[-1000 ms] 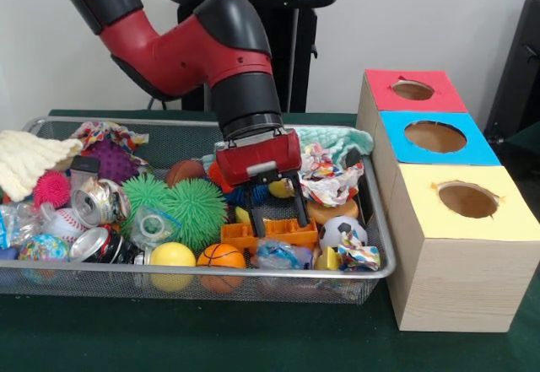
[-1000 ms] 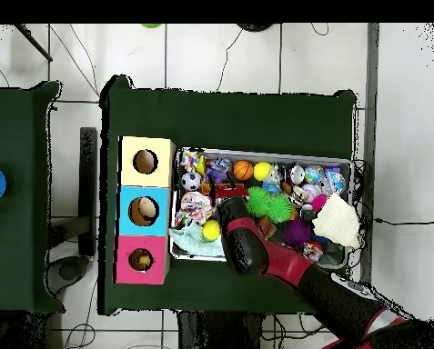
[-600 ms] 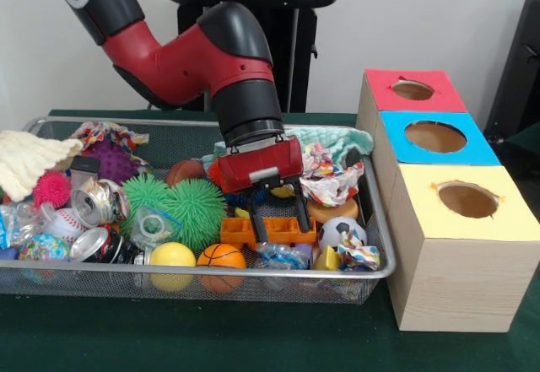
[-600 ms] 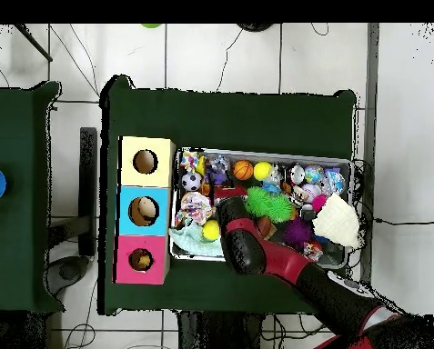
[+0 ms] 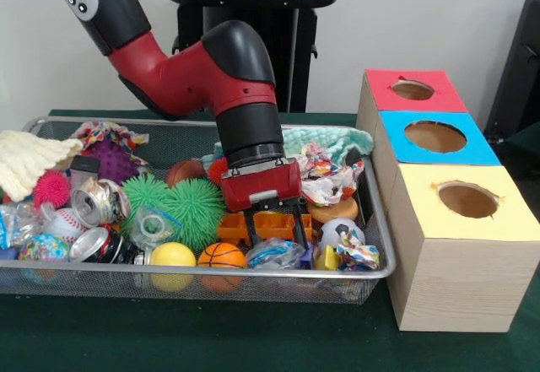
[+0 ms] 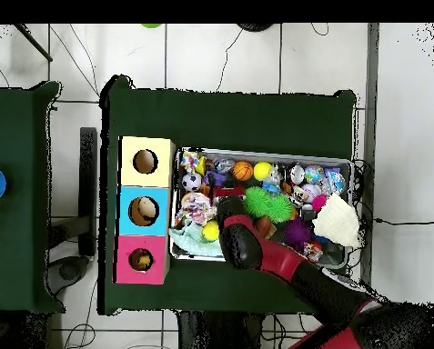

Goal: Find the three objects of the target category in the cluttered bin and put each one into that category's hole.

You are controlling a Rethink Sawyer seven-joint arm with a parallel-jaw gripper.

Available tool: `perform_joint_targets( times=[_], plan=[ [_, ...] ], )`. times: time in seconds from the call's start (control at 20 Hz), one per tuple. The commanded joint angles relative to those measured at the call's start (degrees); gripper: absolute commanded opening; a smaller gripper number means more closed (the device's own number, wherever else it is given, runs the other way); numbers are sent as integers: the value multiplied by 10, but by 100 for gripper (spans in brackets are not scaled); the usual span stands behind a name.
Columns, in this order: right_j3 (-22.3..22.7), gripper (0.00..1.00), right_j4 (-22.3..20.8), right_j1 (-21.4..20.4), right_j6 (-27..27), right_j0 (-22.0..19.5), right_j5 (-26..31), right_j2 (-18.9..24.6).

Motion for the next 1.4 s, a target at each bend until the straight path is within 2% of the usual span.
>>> perform_joint_targets(
  times=[0.05, 0.15, 0.35, 0.55, 0.8, 1.0, 1.3, 1.4],
  plan=[
    [-77, 100, 115, 2, 100, 48, 144, -113],
    [-73, 100, 135, -3, 96, 57, 166, -127],
    [-68, 100, 227, -31, 76, 117, 268, -193],
    [-59, 100, 276, -42, 69, 147, 315, -229],
    [-78, 100, 356, -50, 85, 236, 487, -337],
    [-94, 100, 360, -49, 120, 282, 607, -403],
    [-111, 100, 334, -45, 150, 301, 708, -441],
    [-108, 100, 323, -48, 148, 295, 720, -441]
  ],
)
